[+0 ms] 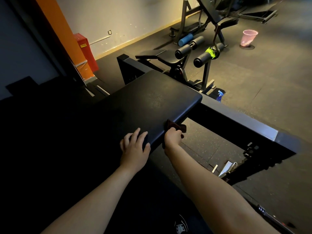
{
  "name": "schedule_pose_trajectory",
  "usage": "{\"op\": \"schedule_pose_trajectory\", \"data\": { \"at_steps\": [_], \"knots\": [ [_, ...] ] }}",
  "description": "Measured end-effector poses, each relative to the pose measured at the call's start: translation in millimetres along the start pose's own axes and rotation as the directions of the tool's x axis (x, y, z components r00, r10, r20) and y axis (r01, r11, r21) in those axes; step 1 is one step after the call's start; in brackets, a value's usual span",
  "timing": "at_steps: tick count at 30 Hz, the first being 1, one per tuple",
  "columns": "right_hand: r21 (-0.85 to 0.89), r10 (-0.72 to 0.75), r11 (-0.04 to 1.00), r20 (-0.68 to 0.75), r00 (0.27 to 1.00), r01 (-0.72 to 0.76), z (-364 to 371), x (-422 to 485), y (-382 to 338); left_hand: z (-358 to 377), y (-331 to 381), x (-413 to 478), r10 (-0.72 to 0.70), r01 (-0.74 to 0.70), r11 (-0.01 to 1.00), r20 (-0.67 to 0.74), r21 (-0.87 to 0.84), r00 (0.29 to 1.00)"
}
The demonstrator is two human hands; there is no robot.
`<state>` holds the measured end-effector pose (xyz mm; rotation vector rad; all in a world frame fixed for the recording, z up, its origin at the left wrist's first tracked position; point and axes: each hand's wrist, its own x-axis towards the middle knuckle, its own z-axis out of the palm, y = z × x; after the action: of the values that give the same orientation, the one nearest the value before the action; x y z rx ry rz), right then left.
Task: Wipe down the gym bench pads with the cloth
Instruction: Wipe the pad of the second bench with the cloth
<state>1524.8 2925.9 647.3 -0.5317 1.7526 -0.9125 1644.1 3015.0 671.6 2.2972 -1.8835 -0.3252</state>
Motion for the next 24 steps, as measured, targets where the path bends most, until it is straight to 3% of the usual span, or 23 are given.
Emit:
{"op": "schedule_pose_trajectory", "data": {
  "at_steps": [13, 17, 19, 21, 23, 24],
  "knots": [
    [-0.081, 0.103, 0.992, 0.140, 0.985, -0.092, 26.7, -123.7, 71.7, -7.8, -66.7, -66.3, 0.081, -0.083, 0.996, -0.028, -0.038, 0.996],
    [-0.054, 0.208, 0.978, 0.351, 0.913, -0.202, 7.6, -142.5, 87.5, -12.0, -81.3, -76.5, 0.087, -0.088, 0.992, -0.023, -0.095, 0.996],
    [-0.019, 0.082, 0.997, 0.322, 0.943, -0.080, 1.8, -141.1, 94.5, -13.6, -89.9, -80.1, 0.066, -0.069, 0.991, -0.029, -0.113, 0.997],
    [-0.027, -0.200, 0.978, 0.180, 0.963, 0.208, 2.8, -136.3, 90.5, -15.7, -98.2, -82.5, 0.014, -0.021, 0.992, -0.054, -0.126, 0.998],
    [-0.142, -0.482, 0.856, 0.129, 0.867, 0.497, 4.8, -136.4, 77.1, -17.5, -103.6, -83.2, -0.043, 0.034, 0.990, -0.060, -0.138, 0.997],
    [-0.257, -0.614, 0.732, 0.151, 0.775, 0.631, 6.4, -137.5, 67.7, -18.5, -105.4, -83.7, -0.068, 0.058, 0.987, -0.061, -0.149, 0.996]
  ]
}}
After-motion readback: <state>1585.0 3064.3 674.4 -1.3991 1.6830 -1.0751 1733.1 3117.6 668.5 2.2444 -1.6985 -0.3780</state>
